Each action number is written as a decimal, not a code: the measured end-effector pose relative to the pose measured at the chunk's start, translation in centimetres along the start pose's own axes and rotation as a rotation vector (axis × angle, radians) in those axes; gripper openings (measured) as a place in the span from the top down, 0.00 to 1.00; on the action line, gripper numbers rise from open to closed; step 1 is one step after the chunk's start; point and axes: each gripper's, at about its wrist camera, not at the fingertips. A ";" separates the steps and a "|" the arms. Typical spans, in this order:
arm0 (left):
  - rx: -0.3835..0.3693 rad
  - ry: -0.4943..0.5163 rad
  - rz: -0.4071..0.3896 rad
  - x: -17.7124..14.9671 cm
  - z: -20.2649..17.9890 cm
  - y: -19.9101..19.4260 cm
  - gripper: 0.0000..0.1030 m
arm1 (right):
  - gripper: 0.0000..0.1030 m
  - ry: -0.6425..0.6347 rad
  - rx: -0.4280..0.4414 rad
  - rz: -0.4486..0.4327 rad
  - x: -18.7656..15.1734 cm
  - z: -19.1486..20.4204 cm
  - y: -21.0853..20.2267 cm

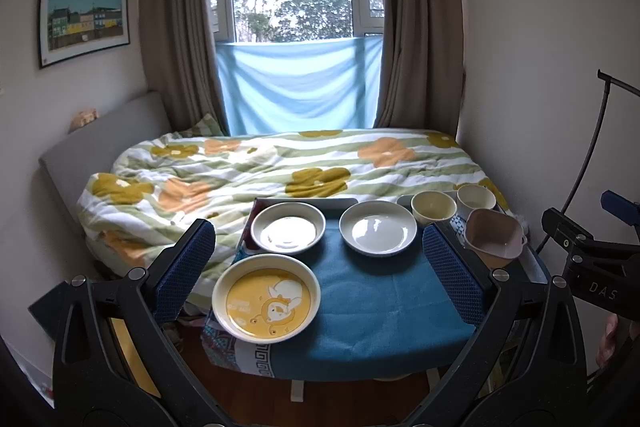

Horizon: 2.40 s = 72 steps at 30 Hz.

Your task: Organize plates and bowls

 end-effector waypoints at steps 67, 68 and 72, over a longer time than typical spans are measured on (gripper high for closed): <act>-0.132 -0.615 0.496 -17.3 15.0 13.9 0.21 | 0.00 -0.118 0.521 0.540 -6.1 7.3 19.4; -0.139 -0.635 0.520 -18.2 15.5 14.9 0.24 | 0.00 -0.127 0.529 0.560 -6.4 8.2 20.5; -0.170 -0.685 0.589 -20.6 16.3 18.7 0.36 | 0.11 -0.156 0.557 0.661 -8.1 11.4 25.2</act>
Point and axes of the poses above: each gripper's, at about its wrist camera, not at the fingertips, and y roughly the way its jaws point, z to its left, x to its top, and after that the axes turned 8 degrees about y, right-handed
